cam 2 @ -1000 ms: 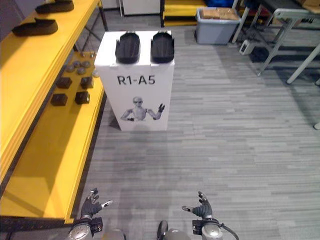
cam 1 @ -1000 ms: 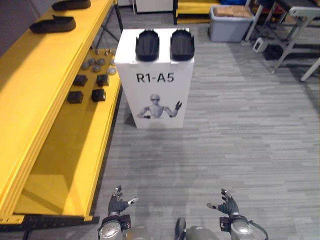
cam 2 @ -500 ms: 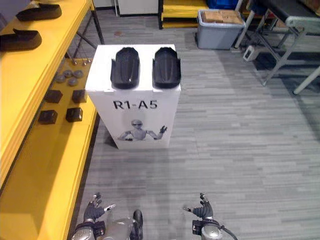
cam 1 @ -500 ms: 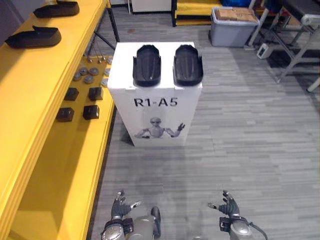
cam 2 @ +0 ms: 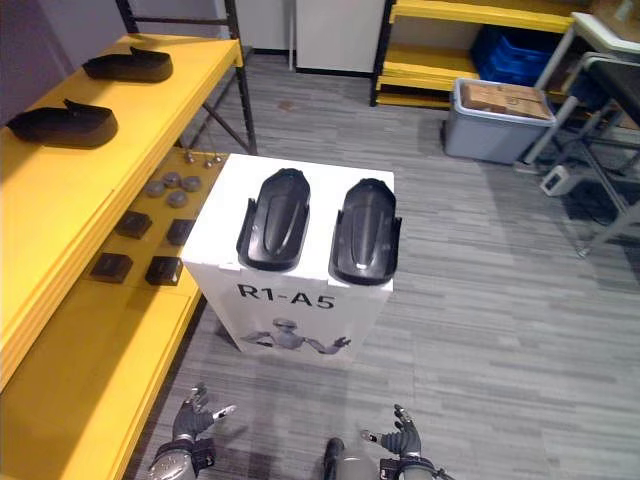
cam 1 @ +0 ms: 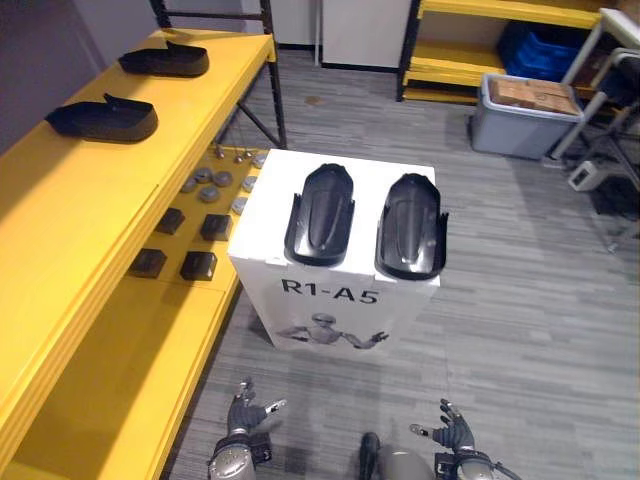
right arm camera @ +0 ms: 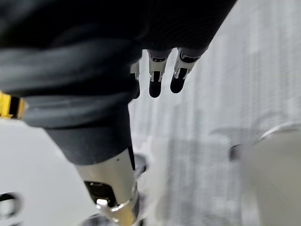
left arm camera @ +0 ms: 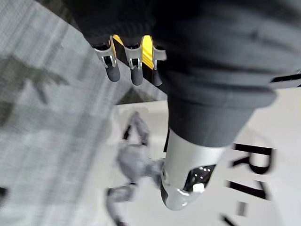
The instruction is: Walk over and take plastic housings, then place them on the shelf
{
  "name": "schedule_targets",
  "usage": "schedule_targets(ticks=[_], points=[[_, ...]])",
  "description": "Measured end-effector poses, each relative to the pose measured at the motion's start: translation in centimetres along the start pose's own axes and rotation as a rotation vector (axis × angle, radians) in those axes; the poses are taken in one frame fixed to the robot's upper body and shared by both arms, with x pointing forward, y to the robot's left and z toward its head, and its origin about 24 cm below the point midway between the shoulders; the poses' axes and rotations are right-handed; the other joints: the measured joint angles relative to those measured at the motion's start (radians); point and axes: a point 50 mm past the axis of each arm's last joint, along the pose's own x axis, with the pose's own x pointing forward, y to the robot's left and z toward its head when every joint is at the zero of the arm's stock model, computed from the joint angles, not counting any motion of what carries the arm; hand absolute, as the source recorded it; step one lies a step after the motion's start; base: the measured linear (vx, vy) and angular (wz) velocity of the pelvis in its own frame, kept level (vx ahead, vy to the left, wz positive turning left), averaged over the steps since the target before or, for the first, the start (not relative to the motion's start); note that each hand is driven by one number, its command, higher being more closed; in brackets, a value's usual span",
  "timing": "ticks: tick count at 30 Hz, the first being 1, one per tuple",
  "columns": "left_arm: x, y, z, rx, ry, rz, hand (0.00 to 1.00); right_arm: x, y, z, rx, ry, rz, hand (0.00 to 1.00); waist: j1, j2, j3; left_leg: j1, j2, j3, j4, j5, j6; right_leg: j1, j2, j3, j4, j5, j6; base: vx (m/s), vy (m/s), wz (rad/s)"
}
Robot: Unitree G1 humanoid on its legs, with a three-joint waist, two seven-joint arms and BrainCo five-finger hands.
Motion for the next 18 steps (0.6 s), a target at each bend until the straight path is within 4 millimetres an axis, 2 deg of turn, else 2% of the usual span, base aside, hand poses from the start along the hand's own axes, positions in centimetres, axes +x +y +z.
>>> schedule_targets(ticks=[1,2,4,5,6,7,8,9,11,13,18], points=[[0.0,-0.3,0.0,-0.007,-0.001,-0.008,0.00,0.0,0.2,0.5,0.020,-0.018,-0.004,0.00,0.011,0.000,-0.002,-0.028,0.025,0.038,0.016,-0.030,-0.004,0.042,-0.001,-0.001,-0.026,0.000,-0.001,0.22,-0.056,-0.10],[0.0,-0.4,0.1,-0.011,-0.006,-0.010,0.00,0.1,0.1,0.7,0.022,-0.028,-0.005,0.00,0.013,-0.002,-0.002,-0.040,0.034,0.052,-0.005,-0.034,-0.005,0.057,-0.004,0.000,-0.035,0.000,-0.001,0.27,-0.019,-0.11],[-0.1,-0.4,0.3,-0.016,-0.016,-0.012,0.00,0.3,-0.1,1.1,0.042,-0.040,-0.023,0.00,0.014,-0.002,-0.003,-0.065,0.042,0.063,-0.128,-0.035,-0.004,0.088,-0.013,0.005,-0.056,0.001,0.000,0.22,0.056,-0.12],[0.0,-0.4,0.4,-0.017,-0.017,-0.010,0.00,0.3,-0.4,1.1,0.057,-0.038,-0.042,0.00,0.016,0.003,-0.006,-0.065,0.045,0.066,-0.257,-0.023,-0.004,0.092,-0.016,0.016,-0.056,0.002,0.004,0.20,0.169,-0.26],[-0.1,-0.5,0.3,-0.019,-0.016,-0.010,0.00,0.2,-0.7,0.9,0.064,-0.035,-0.056,0.00,0.015,0.017,-0.015,-0.061,0.045,0.064,-0.411,0.064,0.007,0.090,-0.010,0.023,-0.058,0.000,0.021,0.12,0.134,-0.26],[-0.1,-0.6,0.3,-0.023,-0.015,-0.012,0.00,0.2,-1.2,0.9,0.071,-0.034,-0.071,0.00,0.012,0.039,-0.025,-0.066,0.051,0.052,-0.464,0.137,0.003,0.091,0.001,0.026,-0.063,-0.007,0.033,0.19,0.231,-0.23],[0.0,-0.6,0.2,-0.019,-0.009,-0.012,0.00,0.1,-1.2,0.4,0.099,-0.014,-0.088,0.00,0.011,0.024,-0.028,-0.039,0.036,0.056,-0.503,0.118,-0.007,0.098,-0.008,0.042,-0.084,-0.017,0.051,0.15,0.196,-0.17],[0.1,-0.2,0.4,-0.007,-0.017,-0.007,0.00,0.0,-1.1,0.3,0.105,-0.010,-0.093,0.00,0.012,0.007,-0.029,-0.021,0.015,0.075,-0.534,0.124,0.001,0.098,-0.029,0.053,-0.095,-0.016,0.058,0.16,0.228,-0.25],[0.0,0.2,0.2,0.000,-0.009,0.003,0.00,-0.3,-1.2,-0.2,0.112,0.000,-0.100,0.00,0.016,0.001,-0.033,0.014,-0.002,0.109,-0.564,0.125,0.002,0.105,-0.048,0.073,-0.096,-0.019,0.063,0.06,0.140,-0.37],[-0.2,0.7,-0.2,0.009,0.003,0.015,0.00,-0.5,-1.3,0.2,0.117,-0.024,-0.109,0.00,0.017,-0.001,-0.035,0.045,-0.016,0.135,-0.596,0.129,0.009,0.118,-0.058,0.086,-0.113,-0.021,0.077,0.03,0.094,-0.35],[-0.8,1.8,-1.1,0.031,0.030,0.029,0.00,-1.4,-3.0,2.5,0.134,-0.149,-0.179,0.00,0.009,-0.002,-0.042,0.096,-0.022,0.164,-0.682,0.163,0.004,0.114,-0.054,0.108,-0.125,-0.025,0.085,0.00,0.011,-0.14]])
